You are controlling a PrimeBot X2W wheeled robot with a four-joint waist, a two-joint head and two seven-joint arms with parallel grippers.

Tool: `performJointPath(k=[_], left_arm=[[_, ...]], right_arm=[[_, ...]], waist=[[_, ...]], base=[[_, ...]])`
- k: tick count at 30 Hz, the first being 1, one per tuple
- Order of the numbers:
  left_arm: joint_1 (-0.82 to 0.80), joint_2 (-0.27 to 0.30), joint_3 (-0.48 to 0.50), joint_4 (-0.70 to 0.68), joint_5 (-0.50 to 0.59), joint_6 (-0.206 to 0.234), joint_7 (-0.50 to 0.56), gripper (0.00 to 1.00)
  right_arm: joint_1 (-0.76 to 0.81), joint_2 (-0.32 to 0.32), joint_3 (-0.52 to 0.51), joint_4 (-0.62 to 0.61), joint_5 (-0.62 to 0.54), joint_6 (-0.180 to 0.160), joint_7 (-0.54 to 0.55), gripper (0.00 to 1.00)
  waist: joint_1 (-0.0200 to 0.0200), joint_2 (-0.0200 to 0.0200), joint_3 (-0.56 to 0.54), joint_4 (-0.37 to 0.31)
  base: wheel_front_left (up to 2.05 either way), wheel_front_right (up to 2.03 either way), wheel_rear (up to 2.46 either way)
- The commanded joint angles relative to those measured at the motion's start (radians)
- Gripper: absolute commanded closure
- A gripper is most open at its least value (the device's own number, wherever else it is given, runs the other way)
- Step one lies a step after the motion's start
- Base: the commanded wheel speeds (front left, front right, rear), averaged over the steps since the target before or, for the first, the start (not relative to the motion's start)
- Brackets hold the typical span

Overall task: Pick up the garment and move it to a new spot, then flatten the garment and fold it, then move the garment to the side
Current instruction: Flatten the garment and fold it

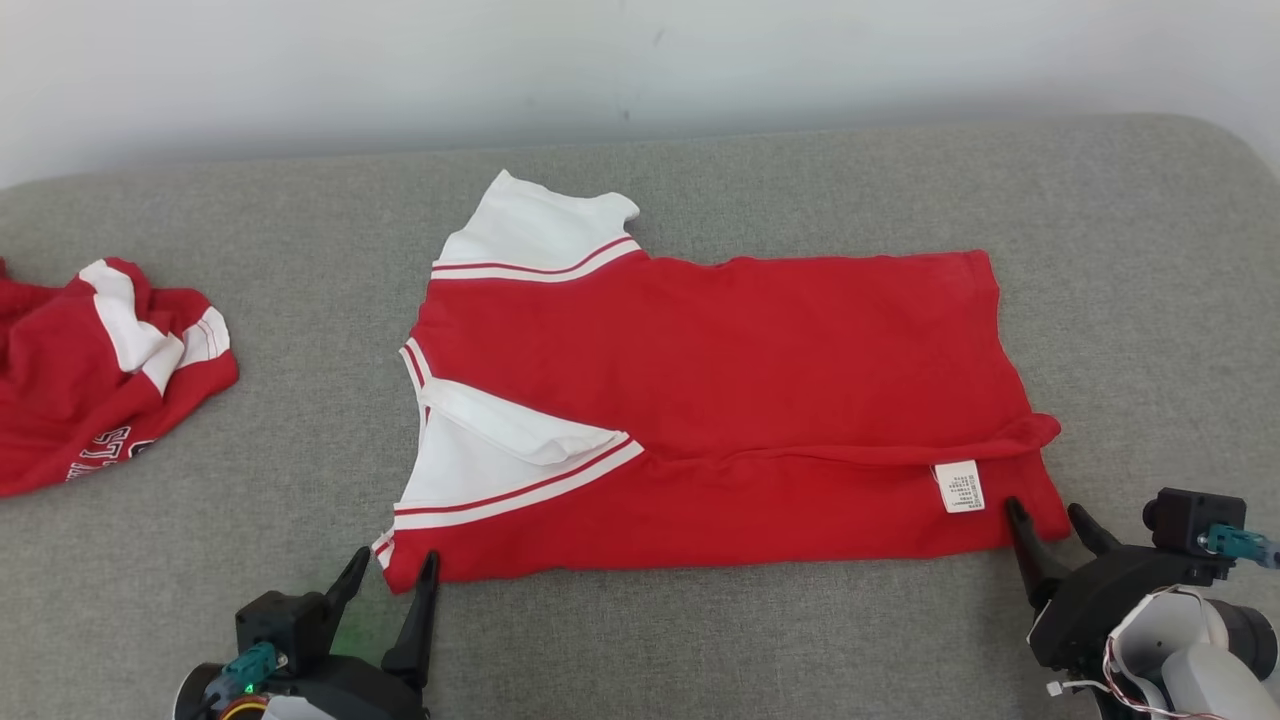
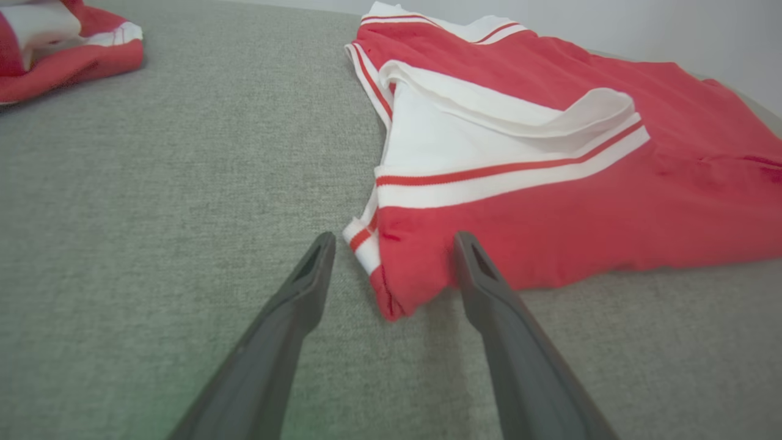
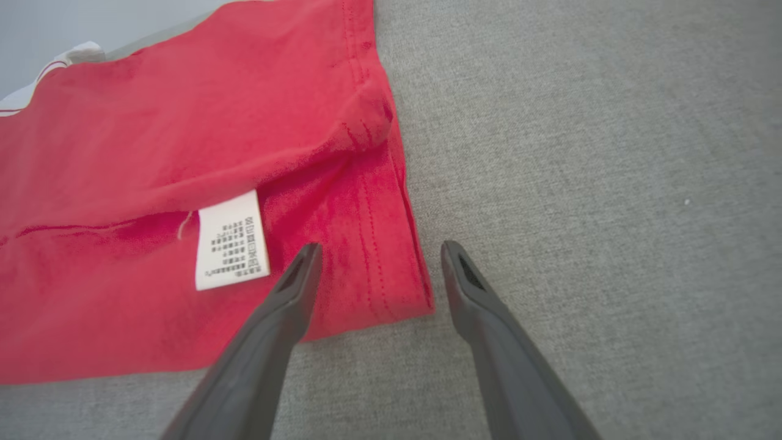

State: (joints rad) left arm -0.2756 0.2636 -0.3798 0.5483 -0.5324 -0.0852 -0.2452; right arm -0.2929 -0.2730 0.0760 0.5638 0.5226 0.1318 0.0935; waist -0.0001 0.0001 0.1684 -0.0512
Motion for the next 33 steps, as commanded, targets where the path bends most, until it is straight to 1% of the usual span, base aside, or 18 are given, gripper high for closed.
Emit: performJointPath(k=[1,6,7,8,9,13,19,22,28,33], left_arm=[[-0.014,-0.002,-0.002,0.01,0.007,-0.002,-0.001,0.0],[-0.043,-0.019,-0.021,0.066,-0.002,-0.011,0.013,0.0],[-0.048,-0.024,-0.022,0.078,-0.008,-0.014,0.018,0.06],[-0.055,-0.026,-0.024,0.09,-0.011,-0.017,0.017,0.7],[-0.059,-0.029,-0.028,0.099,-0.013,-0.02,0.017,1.0],[-0.06,-0.037,-0.025,0.126,-0.032,-0.028,0.006,1.0],[-0.012,-0.047,-0.013,0.119,-0.051,-0.03,-0.012,1.0],[0.052,-0.042,0.003,0.085,-0.054,-0.023,-0.018,1.0],[0.133,-0.04,0.02,0.03,-0.057,-0.012,-0.02,1.0],[0.185,-0.048,0.035,-0.025,-0.067,0.005,-0.02,1.0]], right_arm=[[-0.013,0.003,0.005,0.012,-0.011,-0.002,-0.009,0.0],[-0.037,0.015,0.019,0.076,-0.022,-0.002,-0.035,0.0],[-0.039,0.019,0.025,0.088,-0.02,-0.002,-0.037,0.31],[-0.043,0.023,0.029,0.096,-0.018,-0.002,-0.042,1.0],[-0.046,0.027,0.035,0.103,-0.016,-0.002,-0.049,1.0],[-0.043,0.029,0.052,0.109,0.001,-0.002,-0.086,1.0],[0.014,0.021,0.037,0.087,0.047,-0.002,-0.122,1.0],[0.078,0.017,0.03,0.039,0.06,-0.002,-0.124,1.0],[0.17,0.015,0.013,-0.043,0.054,-0.002,-0.108,1.0],[0.256,0.025,-0.036,-0.133,0.051,-0.002,-0.076,1.0]], waist=[[0.0001,-0.0001,0.01,-0.001],[0.0001,-0.0001,0.019,0.003],[0.0001,-0.0001,0.02,0.003],[0.0001,-0.0001,0.02,0.003],[0.0001,-0.0001,0.018,0.003],[0.0001,-0.0001,-0.01,0.005],[0.0001,-0.0001,-0.069,0.024],[0.0001,-0.0001,-0.095,0.034],[0.0001,-0.0001,-0.113,0.042],[0.0001,-0.0001,-0.114,0.051]], base=[[0.0,0.0,0.0],[0.0,0.0,0.0],[0.0,0.0,0.0],[0.0,0.0,0.0],[0.0,0.0,0.0],[0.0,0.0,0.0],[0.0,0.0,0.0],[0.0,0.0,0.0],[0.0,0.0,0.0],[0.0,0.0,0.0]])
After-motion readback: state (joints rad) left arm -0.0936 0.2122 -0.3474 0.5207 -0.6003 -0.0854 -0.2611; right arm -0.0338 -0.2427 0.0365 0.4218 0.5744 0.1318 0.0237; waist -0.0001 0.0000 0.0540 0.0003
